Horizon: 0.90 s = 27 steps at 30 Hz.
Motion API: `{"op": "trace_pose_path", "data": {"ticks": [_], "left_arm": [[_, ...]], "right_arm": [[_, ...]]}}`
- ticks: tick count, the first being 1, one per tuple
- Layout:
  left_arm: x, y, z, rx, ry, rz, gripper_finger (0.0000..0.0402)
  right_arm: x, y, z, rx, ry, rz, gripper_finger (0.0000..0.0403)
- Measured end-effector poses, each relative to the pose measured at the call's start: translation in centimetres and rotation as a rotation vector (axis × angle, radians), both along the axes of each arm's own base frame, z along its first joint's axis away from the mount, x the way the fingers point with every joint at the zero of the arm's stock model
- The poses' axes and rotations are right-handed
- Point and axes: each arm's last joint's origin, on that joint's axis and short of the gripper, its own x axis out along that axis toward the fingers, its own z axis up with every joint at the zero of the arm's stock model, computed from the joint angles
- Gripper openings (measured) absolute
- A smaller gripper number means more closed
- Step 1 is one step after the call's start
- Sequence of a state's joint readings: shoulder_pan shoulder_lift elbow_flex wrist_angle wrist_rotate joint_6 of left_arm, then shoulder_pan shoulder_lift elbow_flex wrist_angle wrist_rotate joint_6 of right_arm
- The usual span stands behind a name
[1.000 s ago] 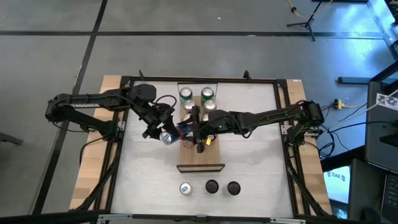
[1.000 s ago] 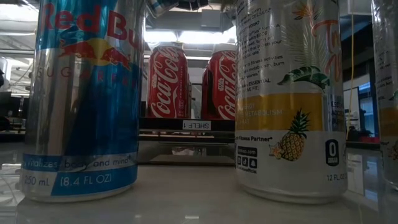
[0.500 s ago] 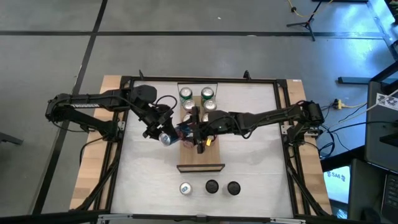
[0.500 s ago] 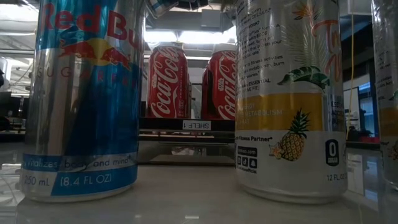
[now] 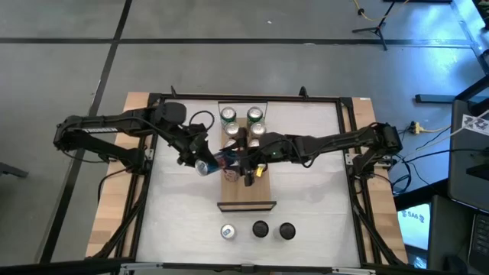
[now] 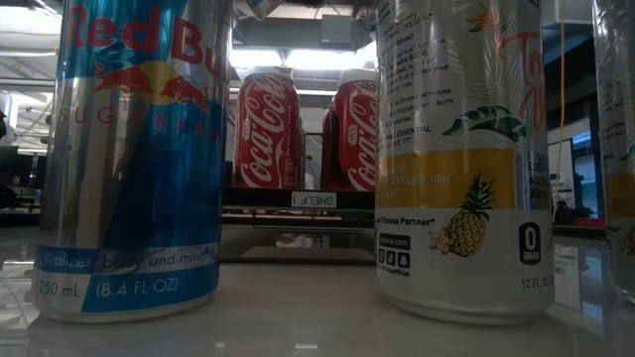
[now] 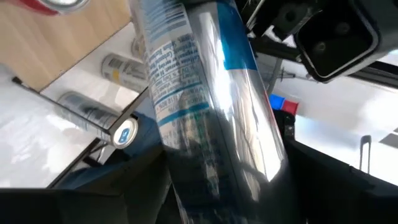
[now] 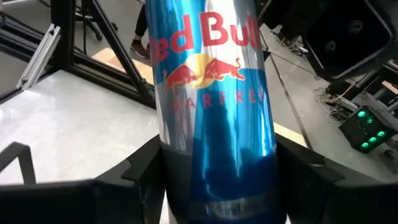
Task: Place canned beverage on shelf
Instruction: Put the top blue soda can on the shelf
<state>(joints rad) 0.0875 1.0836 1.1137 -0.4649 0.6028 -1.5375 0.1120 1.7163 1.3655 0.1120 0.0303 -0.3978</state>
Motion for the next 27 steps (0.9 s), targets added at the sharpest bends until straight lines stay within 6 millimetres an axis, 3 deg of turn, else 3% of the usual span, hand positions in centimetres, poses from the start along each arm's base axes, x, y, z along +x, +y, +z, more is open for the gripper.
{"op": "trace_pose_path", "data": {"ticks": [17, 22, 27], "left_arm": [[-2.4, -0.3, 1.6, -0.100, -0.009, 0.015, 0.0287], [-3.8, -0.3, 2.5, -0.028, -0.094, 0.045, 0.0287], [-5.7, -0.2, 3.4, 0.189, -0.244, 0.091, 0.0287]], "right_arm": [[-1.1, -0.1, 0.9, -0.015, 0.028, 0.000, 0.0234], [-1.6, -0.2, 1.8, -0.011, 0.004, -0.011, 0.0234], [-2.2, -0.4, 2.8, 0.028, -0.026, -0.051, 0.0234]]}}
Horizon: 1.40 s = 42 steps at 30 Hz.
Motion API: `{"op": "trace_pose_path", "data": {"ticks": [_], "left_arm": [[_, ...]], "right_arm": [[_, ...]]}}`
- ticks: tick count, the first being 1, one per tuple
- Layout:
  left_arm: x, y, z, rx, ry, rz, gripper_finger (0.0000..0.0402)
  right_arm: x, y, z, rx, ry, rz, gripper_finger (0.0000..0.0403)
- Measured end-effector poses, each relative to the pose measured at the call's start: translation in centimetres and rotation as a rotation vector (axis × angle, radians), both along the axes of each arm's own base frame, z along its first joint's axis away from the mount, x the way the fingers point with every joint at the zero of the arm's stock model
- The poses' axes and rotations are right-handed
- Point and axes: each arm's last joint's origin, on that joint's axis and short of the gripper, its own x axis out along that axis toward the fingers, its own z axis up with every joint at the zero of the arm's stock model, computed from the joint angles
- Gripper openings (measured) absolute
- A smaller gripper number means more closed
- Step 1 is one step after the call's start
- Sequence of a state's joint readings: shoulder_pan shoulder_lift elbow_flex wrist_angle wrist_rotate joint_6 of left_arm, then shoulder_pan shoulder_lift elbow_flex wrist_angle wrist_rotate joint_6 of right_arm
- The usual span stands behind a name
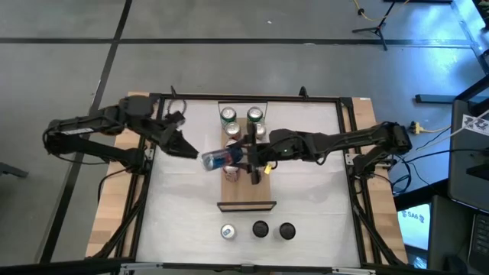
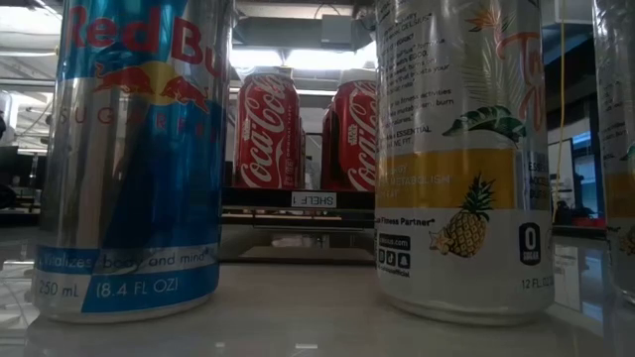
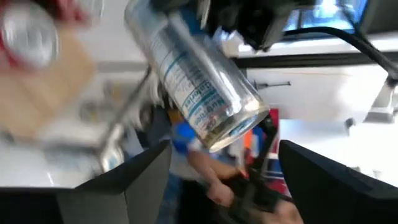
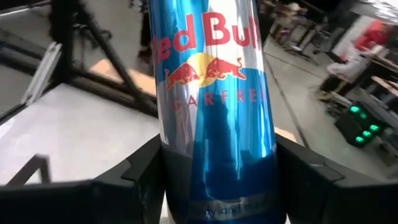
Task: Place canned beverage on shelf
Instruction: Put the top blue soda can on the shelf
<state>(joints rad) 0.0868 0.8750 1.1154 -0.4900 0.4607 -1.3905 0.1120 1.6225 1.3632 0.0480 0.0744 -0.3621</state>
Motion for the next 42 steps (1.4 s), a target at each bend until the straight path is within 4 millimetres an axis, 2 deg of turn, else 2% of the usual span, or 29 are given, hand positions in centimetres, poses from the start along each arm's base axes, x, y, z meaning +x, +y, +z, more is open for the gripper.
{"op": "trace_pose_path", "data": {"ticks": [3, 8, 11, 14, 17, 24, 29, 33, 37, 42], "left_arm": [[-1.1, 0.1, 0.5, 0.232, -0.112, 0.034, 0.0287], [-2.2, 0.3, 1.0, 0.731, -0.251, 0.077, 0.0287], [-2.4, 0.5, 1.0, 0.984, -0.261, 0.120, 0.0287], [-1.8, 0.7, 0.8, 1.144, -0.216, 0.157, 0.0287], [-0.8, 0.8, 0.4, 1.204, -0.168, 0.171, 0.0287], [3.1, 0.9, -0.5, 1.241, -0.140, 0.192, 0.0287], [6.4, 1.4, -0.6, 1.261, -0.157, 0.340, 0.0287], [8.2, 1.7, -0.5, 1.285, -0.188, 0.447, 0.0287], [9.1, 1.8, -0.3, 1.307, -0.227, 0.516, 0.0287], [9.3, 2.0, 0.1, 1.325, -0.247, 0.582, 0.0287]], "right_arm": [[-0.4, -0.2, 0.7, 0.035, -0.030, -0.061, 0.0234], [-0.5, -0.5, 1.8, 0.129, -0.129, -0.188, 0.0234], [-0.5, -0.7, 2.6, 0.182, -0.210, -0.222, 0.0234], [-0.5, -0.8, 3.1, 0.209, -0.275, -0.262, 0.0234], [-0.5, -1.0, 3.3, 0.208, -0.303, -0.346, 0.0234], [-0.8, -1.8, 3.3, 0.188, -0.336, -0.615, 0.0234], [-1.0, -2.0, 3.3, 0.154, -0.333, -0.705, 0.0234], [-1.0, -2.0, 3.3, 0.151, -0.334, -0.731, 0.0234], [-1.1, -2.1, 3.2, 0.147, -0.335, -0.766, 0.0234], [-1.1, -2.1, 3.3, 0.149, -0.339, -0.769, 0.0234]]}}
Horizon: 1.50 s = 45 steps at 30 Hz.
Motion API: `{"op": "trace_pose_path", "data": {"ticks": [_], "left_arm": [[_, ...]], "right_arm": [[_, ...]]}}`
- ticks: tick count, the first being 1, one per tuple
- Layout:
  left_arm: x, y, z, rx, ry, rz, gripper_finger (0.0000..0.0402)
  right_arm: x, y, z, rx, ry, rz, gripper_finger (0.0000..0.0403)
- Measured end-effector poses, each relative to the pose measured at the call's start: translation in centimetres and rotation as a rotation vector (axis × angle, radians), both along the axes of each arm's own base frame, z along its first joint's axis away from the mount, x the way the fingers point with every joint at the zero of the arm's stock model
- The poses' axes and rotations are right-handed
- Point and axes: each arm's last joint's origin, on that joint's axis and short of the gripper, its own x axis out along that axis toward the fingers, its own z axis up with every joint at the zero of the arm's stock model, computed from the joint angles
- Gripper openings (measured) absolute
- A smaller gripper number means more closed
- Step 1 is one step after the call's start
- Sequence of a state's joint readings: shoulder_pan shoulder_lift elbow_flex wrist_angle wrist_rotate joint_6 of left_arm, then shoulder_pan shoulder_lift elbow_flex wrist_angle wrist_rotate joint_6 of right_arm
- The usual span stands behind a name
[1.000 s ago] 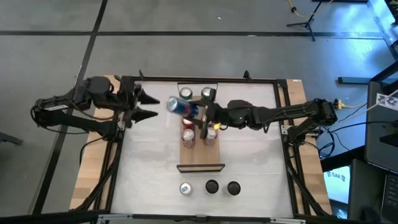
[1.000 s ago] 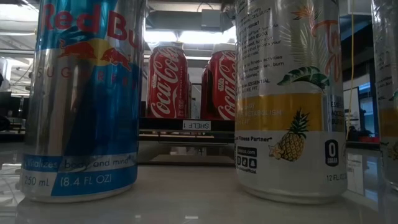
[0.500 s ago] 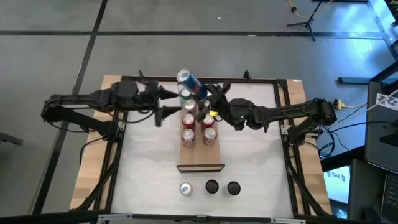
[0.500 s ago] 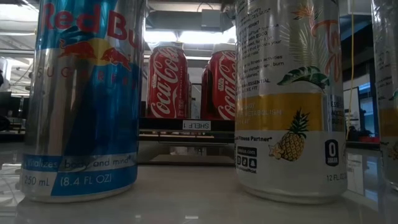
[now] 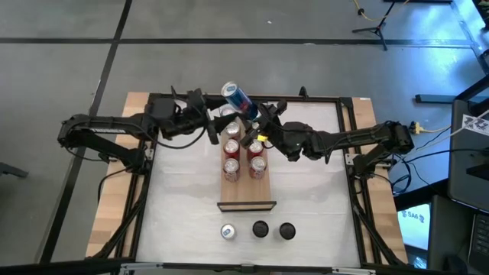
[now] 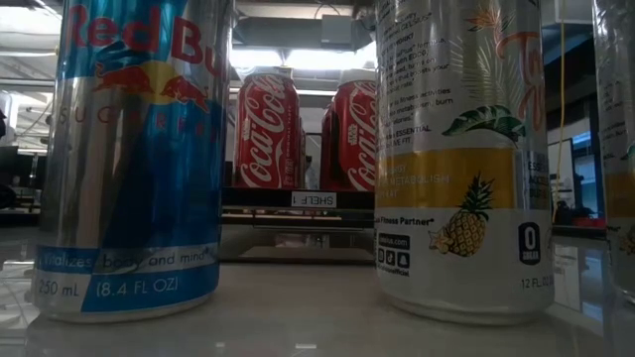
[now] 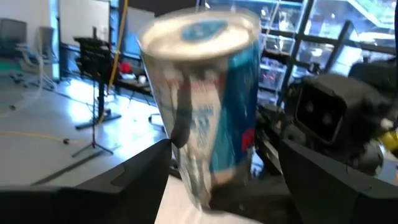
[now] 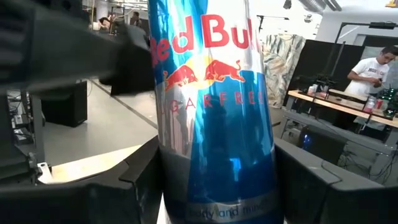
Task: Place canned beverage on shelf
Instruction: Put the top blue soda can on the shelf
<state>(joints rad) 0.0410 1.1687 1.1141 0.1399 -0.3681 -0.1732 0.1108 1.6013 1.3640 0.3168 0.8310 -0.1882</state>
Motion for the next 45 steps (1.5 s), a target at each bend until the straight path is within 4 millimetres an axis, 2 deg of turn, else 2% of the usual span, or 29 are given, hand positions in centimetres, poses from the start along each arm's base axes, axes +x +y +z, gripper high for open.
{"op": "trace_pose_path", "data": {"ticks": [12, 17, 32, 45], "left_arm": [[-0.2, 0.2, 0.3, 0.020, -0.023, 0.096, 0.0287], [-0.2, 0.1, 0.4, 0.066, -0.006, 0.061, 0.0287], [-0.2, 0.1, 1.1, 0.072, -0.082, 0.035, 0.0285], [0.0, 0.1, 0.9, 0.070, -0.072, 0.037, 0.0212]], "right_arm": [[0.1, 0.1, 0.0, 0.021, -0.020, 0.051, 0.0234], [0.3, 0.3, 0.0, 0.032, -0.033, 0.164, 0.0234], [0.8, 0.5, -0.4, 0.057, -0.044, 0.215, 0.0234], [1.2, 0.6, -0.9, 0.055, -0.042, 0.216, 0.0234]]}}
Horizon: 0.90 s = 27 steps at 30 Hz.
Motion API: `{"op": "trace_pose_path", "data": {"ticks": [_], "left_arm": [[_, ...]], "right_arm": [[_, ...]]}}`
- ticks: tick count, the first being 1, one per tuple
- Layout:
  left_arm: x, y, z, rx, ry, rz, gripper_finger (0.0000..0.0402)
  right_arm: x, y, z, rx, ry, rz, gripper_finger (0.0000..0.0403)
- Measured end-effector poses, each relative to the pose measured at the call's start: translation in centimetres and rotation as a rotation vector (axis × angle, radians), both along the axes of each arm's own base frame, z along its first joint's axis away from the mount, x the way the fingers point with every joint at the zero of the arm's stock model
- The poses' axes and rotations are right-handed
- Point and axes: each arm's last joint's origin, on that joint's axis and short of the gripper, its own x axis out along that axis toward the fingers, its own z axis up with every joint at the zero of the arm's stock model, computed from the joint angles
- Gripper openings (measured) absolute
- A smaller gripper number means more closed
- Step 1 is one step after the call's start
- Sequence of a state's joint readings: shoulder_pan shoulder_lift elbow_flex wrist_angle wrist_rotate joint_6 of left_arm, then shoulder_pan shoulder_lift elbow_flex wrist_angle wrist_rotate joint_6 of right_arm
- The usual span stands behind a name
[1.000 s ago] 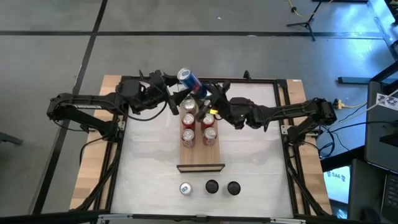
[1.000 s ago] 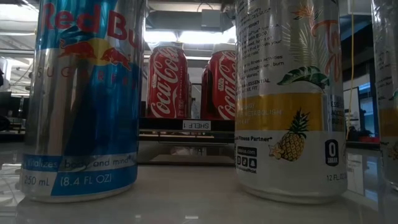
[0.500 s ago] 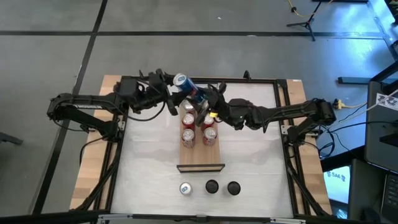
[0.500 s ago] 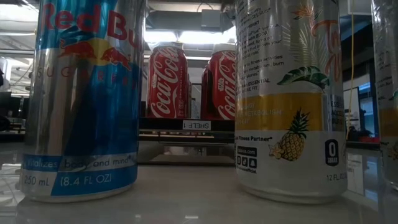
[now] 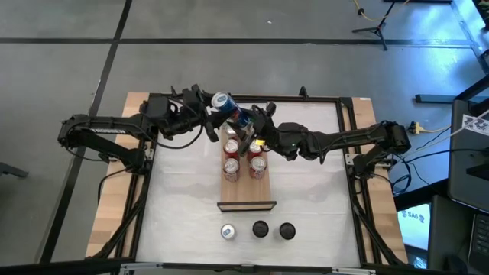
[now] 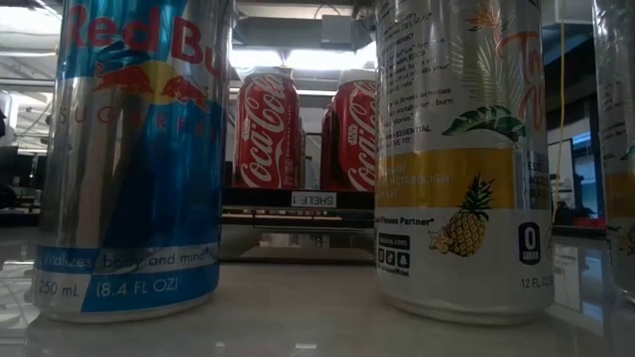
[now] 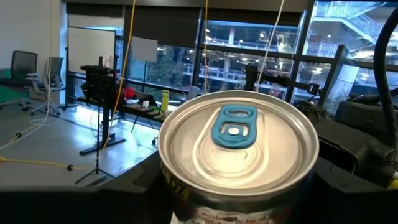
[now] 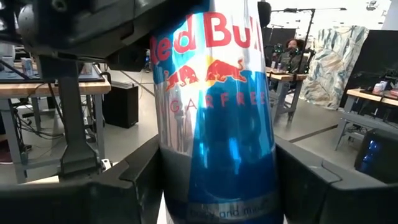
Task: Place canned beverage on shelf
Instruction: Put the top blue soda can on the shelf
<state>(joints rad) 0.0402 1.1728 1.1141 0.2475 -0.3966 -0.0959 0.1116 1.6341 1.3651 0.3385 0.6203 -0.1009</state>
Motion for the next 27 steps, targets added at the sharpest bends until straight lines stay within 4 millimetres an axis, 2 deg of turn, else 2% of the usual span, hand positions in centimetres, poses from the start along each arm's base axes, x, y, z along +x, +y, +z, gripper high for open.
{"op": "trace_pose_path", "data": {"ticks": [27], "left_arm": [[0.07, -0.08, -0.12, 0.001, 0.011, 0.001, 0.0211]], "right_arm": [[0.00, -0.01, -0.25, 0.017, 0.020, 0.015, 0.0241]]}}
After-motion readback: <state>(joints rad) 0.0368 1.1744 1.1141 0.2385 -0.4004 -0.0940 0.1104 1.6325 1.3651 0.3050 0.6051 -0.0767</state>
